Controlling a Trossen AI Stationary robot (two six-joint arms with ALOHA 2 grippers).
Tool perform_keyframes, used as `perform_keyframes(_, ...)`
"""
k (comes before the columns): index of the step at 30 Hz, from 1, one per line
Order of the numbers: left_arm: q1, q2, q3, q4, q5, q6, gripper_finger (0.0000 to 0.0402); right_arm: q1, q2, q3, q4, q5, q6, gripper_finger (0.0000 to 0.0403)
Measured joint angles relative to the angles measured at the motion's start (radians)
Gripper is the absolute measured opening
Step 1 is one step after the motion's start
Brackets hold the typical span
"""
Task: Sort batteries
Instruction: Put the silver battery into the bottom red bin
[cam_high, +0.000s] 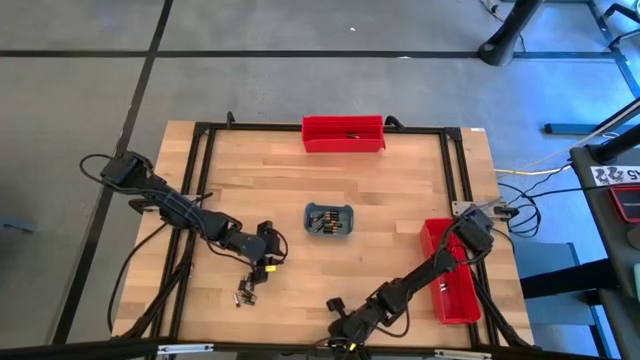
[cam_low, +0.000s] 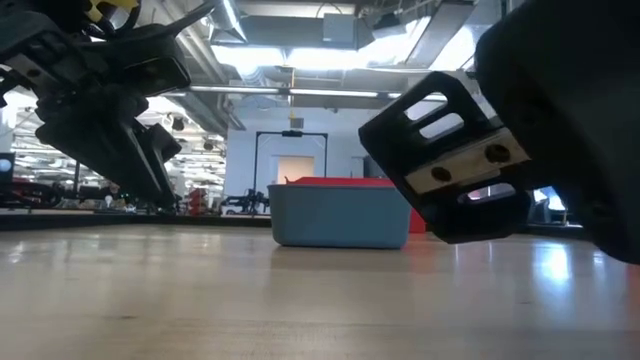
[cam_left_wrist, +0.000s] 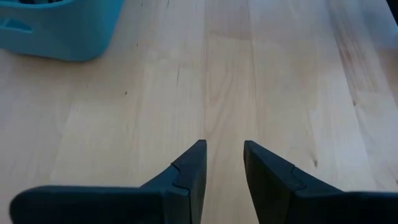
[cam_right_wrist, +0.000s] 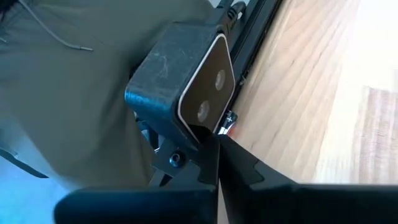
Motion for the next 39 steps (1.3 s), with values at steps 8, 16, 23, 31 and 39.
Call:
perform_keyframes(8, 0.000, 0.000, 0.000, 0.000, 0.000, 0.000, 0.0098, 0.003, -0.007, 0.006, -0.109, 0.017, -0.007, 0.0002)
perform_keyframes(16, 0.000, 0.000, 0.000, -0.002, 0.000, 0.000, 0.0098, 0.045, -0.104, 0.053, -0.471, 0.309, -0.004, 0.0002)
perform_keyframes(23, 0.000, 0.000, 0.000, -0.003, 0.000, 0.000, 0.0098, 0.080, -0.119, 0.120, -0.418, 0.153, 0.020, 0.0002)
perform_keyframes(31, 0.000, 0.000, 0.000, -0.001, 0.000, 0.000, 0.0098, 0.070, -0.009, 0.118, -0.280, 0.124, 0.046, 0.0001)
perform_keyframes(39, 0.000, 0.000, 0.000, -0.001, 0.000, 0.005, 0.0098, 0.066, -0.009, 0.120, -0.304, 0.167, 0.054, 0.0001)
